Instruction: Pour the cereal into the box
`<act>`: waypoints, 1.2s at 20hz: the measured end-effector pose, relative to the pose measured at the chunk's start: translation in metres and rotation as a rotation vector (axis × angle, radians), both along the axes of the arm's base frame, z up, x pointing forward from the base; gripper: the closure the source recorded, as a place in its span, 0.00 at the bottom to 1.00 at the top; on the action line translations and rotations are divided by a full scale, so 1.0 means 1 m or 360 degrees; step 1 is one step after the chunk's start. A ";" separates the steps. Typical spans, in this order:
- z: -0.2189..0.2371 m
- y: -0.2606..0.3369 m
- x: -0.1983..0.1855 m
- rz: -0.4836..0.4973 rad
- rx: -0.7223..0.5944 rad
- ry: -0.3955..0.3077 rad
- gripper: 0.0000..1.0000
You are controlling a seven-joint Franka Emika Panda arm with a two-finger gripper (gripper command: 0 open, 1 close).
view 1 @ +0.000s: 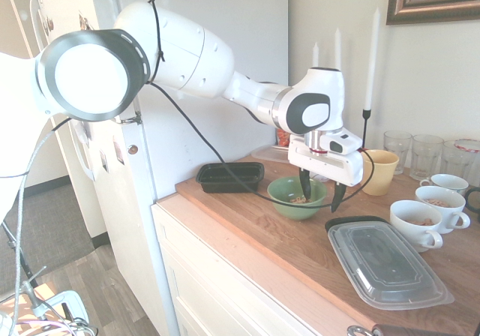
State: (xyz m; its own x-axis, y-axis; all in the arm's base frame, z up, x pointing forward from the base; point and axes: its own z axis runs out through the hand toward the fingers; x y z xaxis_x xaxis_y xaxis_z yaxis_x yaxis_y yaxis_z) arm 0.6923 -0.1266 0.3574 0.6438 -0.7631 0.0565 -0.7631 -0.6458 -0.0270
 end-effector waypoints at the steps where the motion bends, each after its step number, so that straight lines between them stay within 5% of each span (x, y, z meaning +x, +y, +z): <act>1: -0.001 -0.002 0.000 -0.0004 0.0000 0.0004 1.00; 24: -0.010 -0.012 -0.013 -0.0004 0.0054 0.0037 1.00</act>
State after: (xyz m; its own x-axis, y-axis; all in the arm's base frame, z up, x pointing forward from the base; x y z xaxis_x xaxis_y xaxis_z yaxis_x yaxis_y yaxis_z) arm 0.6790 -0.1386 0.3475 0.6428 -0.7659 0.0159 -0.7653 -0.6430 -0.0311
